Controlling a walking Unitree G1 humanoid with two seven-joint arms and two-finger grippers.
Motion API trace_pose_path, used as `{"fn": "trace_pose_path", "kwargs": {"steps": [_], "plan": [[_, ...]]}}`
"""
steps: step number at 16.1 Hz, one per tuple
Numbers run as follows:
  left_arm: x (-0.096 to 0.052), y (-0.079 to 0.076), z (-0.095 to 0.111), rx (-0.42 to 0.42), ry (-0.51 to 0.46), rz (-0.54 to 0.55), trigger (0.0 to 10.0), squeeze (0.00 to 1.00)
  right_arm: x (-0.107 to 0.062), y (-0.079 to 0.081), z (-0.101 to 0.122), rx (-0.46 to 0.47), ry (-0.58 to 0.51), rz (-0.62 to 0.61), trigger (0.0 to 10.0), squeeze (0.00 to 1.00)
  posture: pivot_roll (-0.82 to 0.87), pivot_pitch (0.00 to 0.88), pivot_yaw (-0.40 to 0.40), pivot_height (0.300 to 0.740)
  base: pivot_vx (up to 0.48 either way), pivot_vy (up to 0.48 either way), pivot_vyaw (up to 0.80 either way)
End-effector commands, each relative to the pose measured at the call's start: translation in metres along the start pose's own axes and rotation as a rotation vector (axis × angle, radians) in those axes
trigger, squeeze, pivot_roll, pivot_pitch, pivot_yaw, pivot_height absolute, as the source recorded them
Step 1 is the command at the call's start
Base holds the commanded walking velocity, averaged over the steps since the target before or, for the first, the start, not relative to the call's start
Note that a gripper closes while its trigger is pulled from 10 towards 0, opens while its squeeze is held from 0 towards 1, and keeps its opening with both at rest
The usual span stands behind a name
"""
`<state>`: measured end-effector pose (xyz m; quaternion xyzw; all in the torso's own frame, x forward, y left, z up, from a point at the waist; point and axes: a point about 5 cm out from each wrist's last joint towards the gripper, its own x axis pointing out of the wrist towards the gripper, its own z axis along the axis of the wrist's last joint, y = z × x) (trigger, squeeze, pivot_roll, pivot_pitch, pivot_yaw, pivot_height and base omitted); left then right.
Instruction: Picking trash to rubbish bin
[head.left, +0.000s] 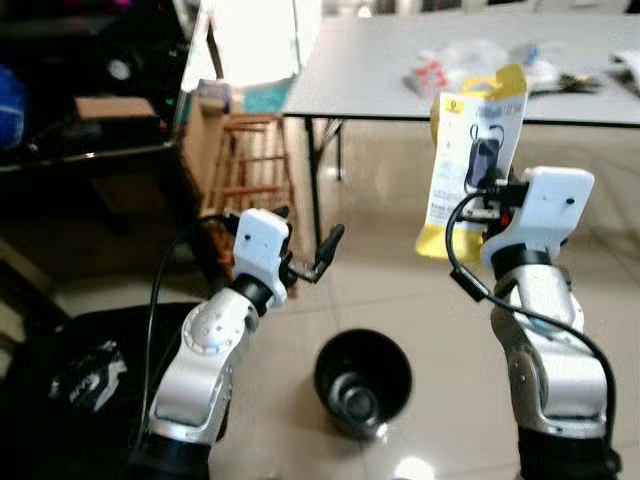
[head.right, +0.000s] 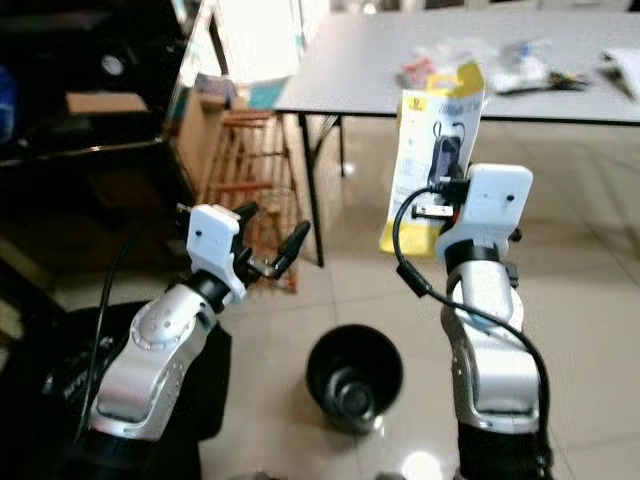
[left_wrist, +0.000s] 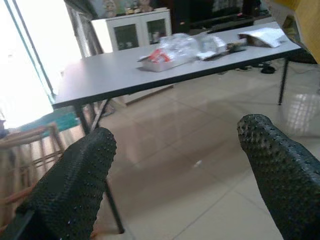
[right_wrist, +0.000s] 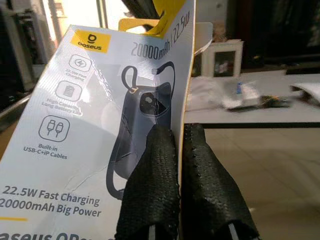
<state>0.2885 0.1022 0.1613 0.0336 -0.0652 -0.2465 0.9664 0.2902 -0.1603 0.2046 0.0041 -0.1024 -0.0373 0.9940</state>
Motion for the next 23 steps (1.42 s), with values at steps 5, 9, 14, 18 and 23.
{"fn": "trace_pose_path", "kwargs": {"steps": [5,9,14,18,23], "plan": [[-0.0031,0.0024,-0.0013,0.005,0.006,0.014,10.0,0.00,0.0007,0.0054,-0.0003,0.012,0.003,0.021,0.0,0.00,-0.05,0.108,0.059,0.740,0.000,0.000,0.00],[-0.0023,0.0018,-0.0013,0.007,0.008,0.006,10.0,0.00,0.0004,0.0046,-0.0021,0.017,0.013,0.011,0.0,0.00,-0.05,0.107,0.062,0.740,0.000,0.000,-0.53],[-0.0019,0.0020,-0.0012,0.011,0.008,0.003,10.0,0.00,0.0007,0.0050,-0.0026,0.020,0.014,0.011,0.0,0.00,-0.05,0.106,0.064,0.740,0.000,0.000,-0.78],[-0.0022,0.0022,-0.0025,0.014,0.012,0.007,10.0,0.00,0.0011,0.0055,-0.0029,0.020,0.015,0.014,0.0,0.00,-0.05,0.101,0.063,0.740,0.000,0.000,-0.78],[-0.0023,0.0014,-0.0037,0.018,0.019,0.007,10.0,0.00,0.0008,0.0072,-0.0033,0.011,0.012,0.024,0.0,0.00,-0.05,0.103,0.062,0.740,0.000,0.000,-0.27]]}}
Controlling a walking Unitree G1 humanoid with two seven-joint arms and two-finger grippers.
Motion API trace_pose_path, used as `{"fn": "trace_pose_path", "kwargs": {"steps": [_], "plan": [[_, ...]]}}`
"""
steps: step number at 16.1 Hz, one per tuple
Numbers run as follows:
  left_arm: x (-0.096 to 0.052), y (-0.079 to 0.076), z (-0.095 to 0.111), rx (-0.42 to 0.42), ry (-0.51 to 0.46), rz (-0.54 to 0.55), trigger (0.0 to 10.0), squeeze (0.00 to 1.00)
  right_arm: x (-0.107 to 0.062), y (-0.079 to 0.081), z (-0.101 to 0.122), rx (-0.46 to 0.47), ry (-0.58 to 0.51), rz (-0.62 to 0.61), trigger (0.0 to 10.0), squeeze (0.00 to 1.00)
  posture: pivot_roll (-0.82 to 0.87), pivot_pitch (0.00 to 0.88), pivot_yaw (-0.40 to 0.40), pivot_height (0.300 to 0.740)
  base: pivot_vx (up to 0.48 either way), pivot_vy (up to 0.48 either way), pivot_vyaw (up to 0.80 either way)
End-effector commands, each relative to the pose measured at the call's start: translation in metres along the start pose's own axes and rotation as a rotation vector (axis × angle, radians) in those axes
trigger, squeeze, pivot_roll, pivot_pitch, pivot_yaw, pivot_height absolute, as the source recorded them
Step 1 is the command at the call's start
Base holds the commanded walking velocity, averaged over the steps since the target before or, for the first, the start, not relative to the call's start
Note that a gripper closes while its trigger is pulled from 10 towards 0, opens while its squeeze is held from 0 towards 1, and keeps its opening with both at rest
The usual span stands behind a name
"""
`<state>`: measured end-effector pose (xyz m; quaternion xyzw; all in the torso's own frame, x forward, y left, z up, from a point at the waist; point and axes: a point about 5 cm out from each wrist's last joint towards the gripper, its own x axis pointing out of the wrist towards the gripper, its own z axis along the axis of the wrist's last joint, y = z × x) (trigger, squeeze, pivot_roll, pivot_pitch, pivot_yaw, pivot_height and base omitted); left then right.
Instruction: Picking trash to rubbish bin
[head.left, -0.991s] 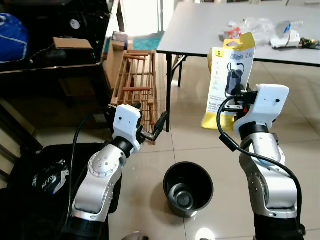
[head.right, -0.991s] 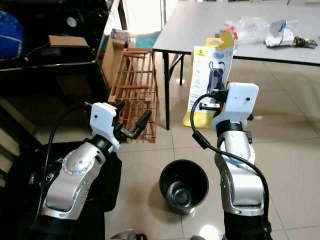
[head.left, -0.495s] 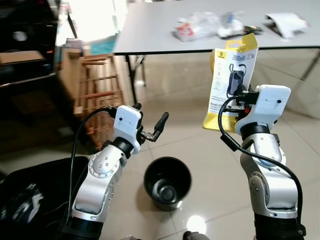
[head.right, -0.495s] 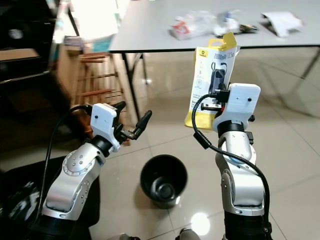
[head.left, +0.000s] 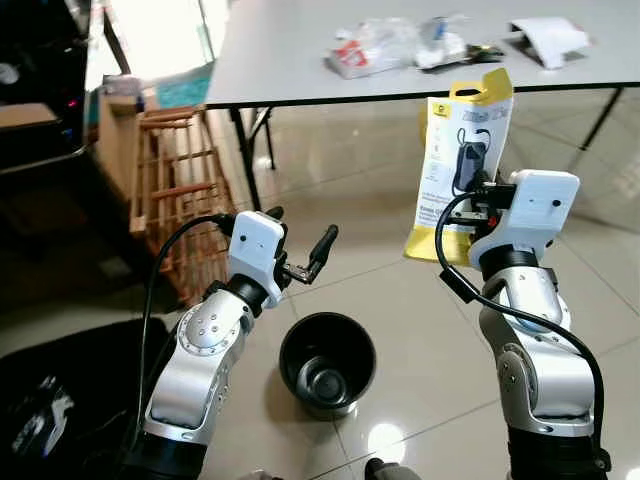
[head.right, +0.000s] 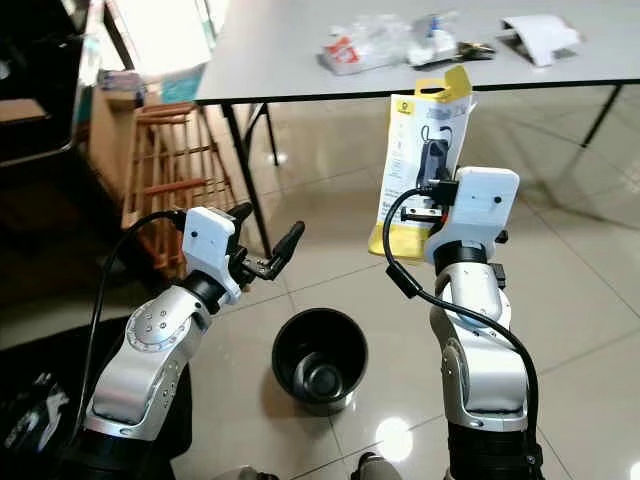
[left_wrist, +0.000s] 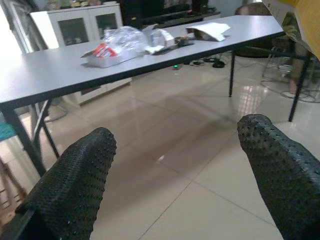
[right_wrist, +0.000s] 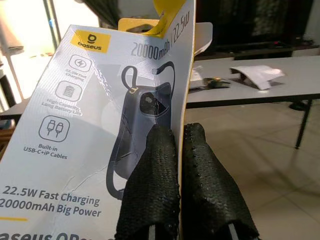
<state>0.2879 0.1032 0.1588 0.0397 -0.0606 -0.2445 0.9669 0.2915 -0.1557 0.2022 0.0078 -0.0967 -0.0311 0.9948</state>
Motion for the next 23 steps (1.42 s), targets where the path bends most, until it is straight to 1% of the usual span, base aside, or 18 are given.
{"fn": "trace_pose_path", "kwargs": {"steps": [1,6,7,10,11,13,14,18,20,21,23], "plan": [[-0.001,0.001,-0.002,0.009,0.011,0.004,10.0,0.00,0.000,0.003,-0.001,0.002,0.001,0.014,0.0,0.00,-0.05,0.103,0.062,0.740,0.000,0.000,0.00],[-0.004,0.006,-0.012,0.018,0.040,0.031,10.0,0.00,-0.004,0.004,-0.006,0.010,0.021,0.008,0.0,0.00,-0.05,0.137,0.062,0.740,0.000,0.000,0.00],[-0.005,0.008,-0.011,0.020,0.044,0.043,10.0,0.00,-0.005,0.005,-0.010,0.014,0.035,0.003,0.0,0.00,-0.05,0.164,0.064,0.740,0.000,0.000,0.00],[-0.008,0.014,-0.011,0.025,0.054,0.062,10.0,0.00,-0.006,0.008,-0.016,0.021,0.058,-0.005,0.0,0.00,-0.04,0.203,0.068,0.740,0.000,0.000,0.00],[-0.011,0.016,-0.014,0.024,0.069,0.068,10.0,0.00,-0.009,0.010,-0.021,0.023,0.079,-0.012,0.0,0.00,-0.05,0.241,0.071,0.740,0.000,0.000,0.00],[-0.013,0.015,-0.017,0.017,0.085,0.066,10.0,0.00,-0.013,0.009,-0.027,0.023,0.107,-0.024,0.0,0.00,-0.05,0.266,0.076,0.740,0.000,0.000,0.00],[-0.013,0.011,-0.020,0.010,0.096,0.060,10.0,0.00,-0.016,0.007,-0.032,0.031,0.133,-0.041,0.0,0.00,-0.05,0.288,0.082,0.740,0.000,0.000,0.00],[-0.011,-0.002,-0.028,-0.003,0.117,0.034,10.0,0.00,-0.027,0.009,-0.048,0.034,0.192,-0.047,0.0,0.00,-0.05,0.304,0.091,0.740,0.000,0.000,0.00],[-0.010,-0.003,-0.029,-0.011,0.123,0.041,10.0,0.00,-0.029,0.010,-0.054,0.042,0.220,-0.052,0.0,0.00,-0.05,0.299,0.092,0.740,0.000,0.000,0.00],[-0.011,0.000,-0.034,-0.022,0.145,0.059,10.0,0.00,-0.029,0.008,-0.061,0.088,0.260,-0.078,0.0,0.00,-0.05,0.295,0.092,0.740,0.000,0.000,0.00],[-0.012,0.001,-0.036,-0.028,0.154,0.066,10.0,0.00,-0.030,0.006,-0.066,0.103,0.282,-0.094,0.0,0.00,-0.05,0.295,0.092,0.740,0.000,0.000,0.00]]}}
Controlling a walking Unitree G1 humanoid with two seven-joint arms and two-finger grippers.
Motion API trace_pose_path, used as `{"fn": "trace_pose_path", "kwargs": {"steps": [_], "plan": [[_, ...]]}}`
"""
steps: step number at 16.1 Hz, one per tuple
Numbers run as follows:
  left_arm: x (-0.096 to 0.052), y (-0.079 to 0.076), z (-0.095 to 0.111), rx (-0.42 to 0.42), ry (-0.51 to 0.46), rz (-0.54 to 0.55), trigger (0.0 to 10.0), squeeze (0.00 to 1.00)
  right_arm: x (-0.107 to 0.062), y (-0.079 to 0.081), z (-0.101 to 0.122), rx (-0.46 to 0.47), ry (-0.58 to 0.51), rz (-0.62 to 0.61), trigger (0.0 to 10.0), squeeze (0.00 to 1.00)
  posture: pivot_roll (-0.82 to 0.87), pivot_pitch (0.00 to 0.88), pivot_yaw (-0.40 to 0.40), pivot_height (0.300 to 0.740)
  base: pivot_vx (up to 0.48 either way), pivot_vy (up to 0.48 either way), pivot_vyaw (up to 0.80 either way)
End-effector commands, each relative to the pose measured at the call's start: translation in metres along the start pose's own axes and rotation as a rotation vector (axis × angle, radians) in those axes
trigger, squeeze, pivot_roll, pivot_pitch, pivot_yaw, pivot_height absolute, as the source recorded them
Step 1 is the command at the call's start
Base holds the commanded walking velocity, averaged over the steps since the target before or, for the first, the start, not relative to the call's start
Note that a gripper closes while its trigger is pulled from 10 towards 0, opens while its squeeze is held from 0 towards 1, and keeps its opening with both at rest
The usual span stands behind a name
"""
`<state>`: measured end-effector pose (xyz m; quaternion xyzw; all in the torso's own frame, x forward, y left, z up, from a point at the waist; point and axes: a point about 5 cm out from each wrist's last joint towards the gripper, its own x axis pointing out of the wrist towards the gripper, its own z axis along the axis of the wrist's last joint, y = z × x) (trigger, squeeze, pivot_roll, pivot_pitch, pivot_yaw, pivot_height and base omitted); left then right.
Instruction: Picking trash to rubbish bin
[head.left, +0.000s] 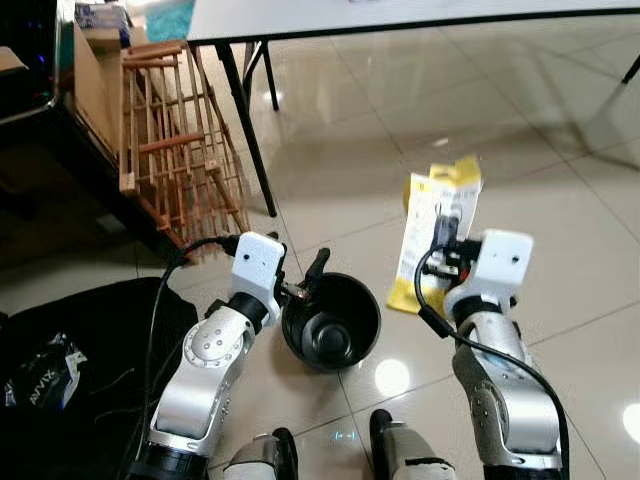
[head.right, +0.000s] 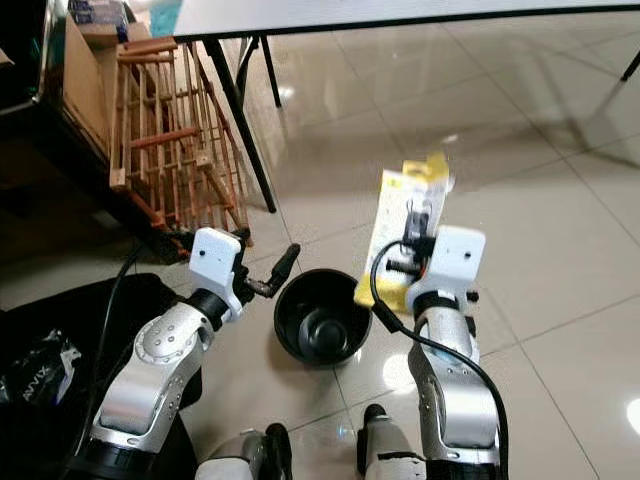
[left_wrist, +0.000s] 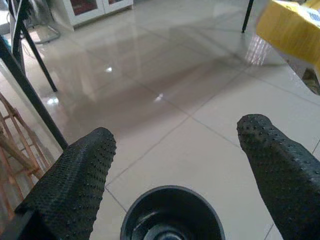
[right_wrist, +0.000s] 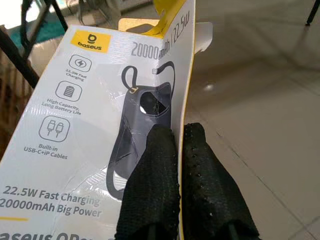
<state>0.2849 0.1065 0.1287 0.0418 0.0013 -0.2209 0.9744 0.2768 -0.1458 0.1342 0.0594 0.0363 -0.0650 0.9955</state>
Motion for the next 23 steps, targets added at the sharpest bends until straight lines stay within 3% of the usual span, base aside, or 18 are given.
{"fn": "trace_pose_path", "kwargs": {"steps": [1,5,11,23], "plan": [[-0.004,0.003,-0.007,-0.002,0.030,0.028,10.0,0.00,-0.001,-0.003,-0.004,0.021,0.021,-0.017,0.0,0.00,-0.04,0.289,0.092,0.740,0.000,0.000,0.00],[-0.004,0.003,-0.009,0.018,0.027,0.030,10.0,0.00,0.003,-0.006,-0.008,0.026,0.036,-0.030,0.0,0.00,-0.04,0.280,0.094,0.740,0.000,0.000,-0.54],[-0.006,-0.002,-0.010,0.020,0.020,-0.023,10.0,0.00,0.002,-0.005,-0.010,0.027,0.038,-0.026,0.0,0.00,-0.04,0.281,0.091,0.740,0.000,0.000,0.00],[-0.010,-0.005,-0.014,0.014,0.022,-0.057,10.0,0.00,0.002,-0.003,-0.014,0.012,0.050,-0.011,0.0,0.00,-0.04,0.286,0.089,0.740,0.405,0.000,0.00]]}}
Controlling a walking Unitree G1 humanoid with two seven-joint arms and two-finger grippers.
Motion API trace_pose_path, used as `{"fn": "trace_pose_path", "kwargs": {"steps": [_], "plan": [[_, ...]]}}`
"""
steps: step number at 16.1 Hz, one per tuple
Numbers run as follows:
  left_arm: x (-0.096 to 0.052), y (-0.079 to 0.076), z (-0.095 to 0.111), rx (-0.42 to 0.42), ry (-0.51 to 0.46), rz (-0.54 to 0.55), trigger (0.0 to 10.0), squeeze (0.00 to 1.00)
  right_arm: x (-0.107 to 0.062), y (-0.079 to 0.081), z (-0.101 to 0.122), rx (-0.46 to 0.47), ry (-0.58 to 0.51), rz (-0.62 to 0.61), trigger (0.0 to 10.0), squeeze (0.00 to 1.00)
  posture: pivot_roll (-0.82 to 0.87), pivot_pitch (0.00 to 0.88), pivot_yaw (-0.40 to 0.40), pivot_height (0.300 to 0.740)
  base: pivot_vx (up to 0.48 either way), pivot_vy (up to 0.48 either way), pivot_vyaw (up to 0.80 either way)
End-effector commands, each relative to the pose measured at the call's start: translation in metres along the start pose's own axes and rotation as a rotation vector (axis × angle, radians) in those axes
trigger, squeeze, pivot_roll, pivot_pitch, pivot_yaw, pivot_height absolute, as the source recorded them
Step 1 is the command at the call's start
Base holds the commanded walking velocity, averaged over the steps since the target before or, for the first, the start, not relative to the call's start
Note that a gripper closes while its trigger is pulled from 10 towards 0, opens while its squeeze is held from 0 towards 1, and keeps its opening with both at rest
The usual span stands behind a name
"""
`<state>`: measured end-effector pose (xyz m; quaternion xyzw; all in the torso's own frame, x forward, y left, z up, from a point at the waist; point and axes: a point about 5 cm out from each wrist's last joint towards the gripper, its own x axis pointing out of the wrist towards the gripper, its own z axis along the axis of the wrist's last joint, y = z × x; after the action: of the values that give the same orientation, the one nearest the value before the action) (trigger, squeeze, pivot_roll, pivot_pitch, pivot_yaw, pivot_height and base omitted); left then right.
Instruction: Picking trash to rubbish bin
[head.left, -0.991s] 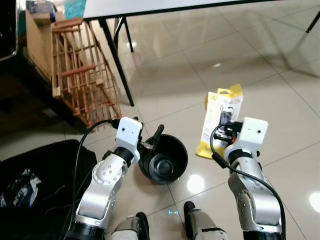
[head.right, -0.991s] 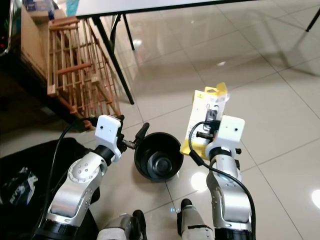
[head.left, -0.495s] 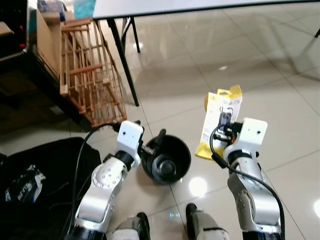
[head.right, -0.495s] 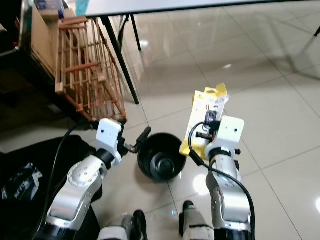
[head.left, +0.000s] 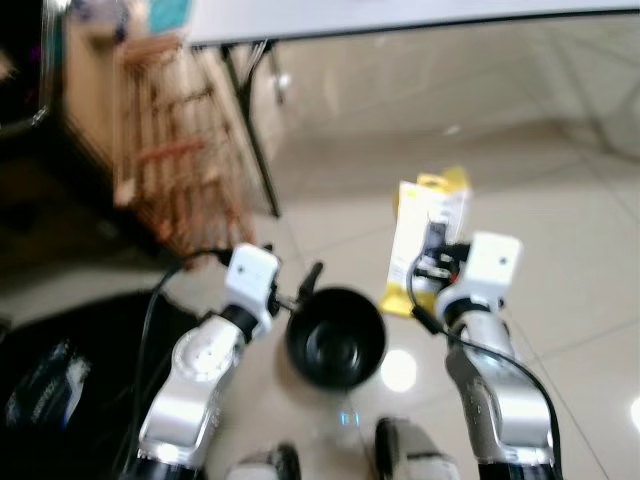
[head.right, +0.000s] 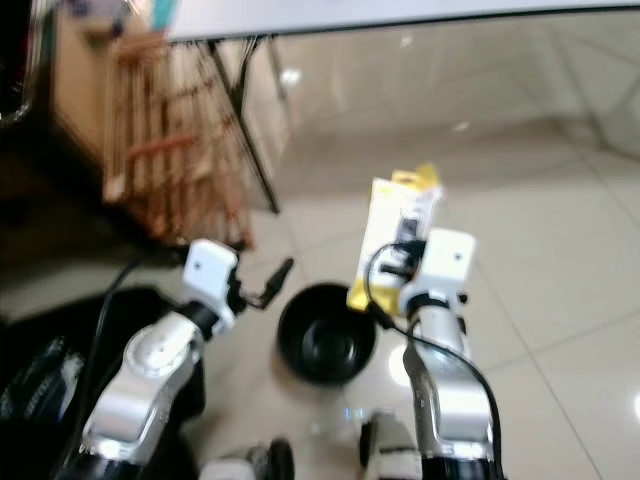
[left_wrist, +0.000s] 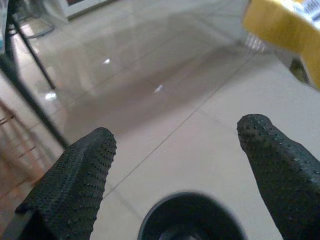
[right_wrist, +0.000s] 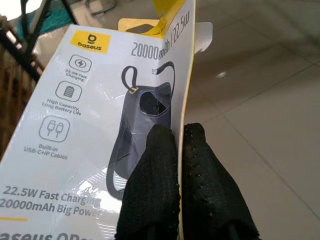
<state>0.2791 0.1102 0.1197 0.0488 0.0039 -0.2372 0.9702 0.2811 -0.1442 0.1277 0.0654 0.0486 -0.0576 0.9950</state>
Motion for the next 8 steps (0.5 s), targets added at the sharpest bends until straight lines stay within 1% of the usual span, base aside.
{"fn": "trace_pose_path", "kwargs": {"steps": [1,8], "plan": [[-0.0040,-0.0058,-0.0039,-0.011,0.006,-0.023,10.0,0.00,-0.0024,-0.0042,-0.0075,0.002,0.024,-0.024,0.0,0.00,-0.04,0.286,0.089,0.740,0.000,0.000,0.00],[-0.0052,-0.0098,-0.0061,-0.017,0.022,-0.031,10.0,0.00,-0.0022,-0.0031,-0.0097,0.001,0.033,-0.019,0.0,0.00,-0.04,0.287,0.088,0.740,0.000,0.000,0.00]]}}
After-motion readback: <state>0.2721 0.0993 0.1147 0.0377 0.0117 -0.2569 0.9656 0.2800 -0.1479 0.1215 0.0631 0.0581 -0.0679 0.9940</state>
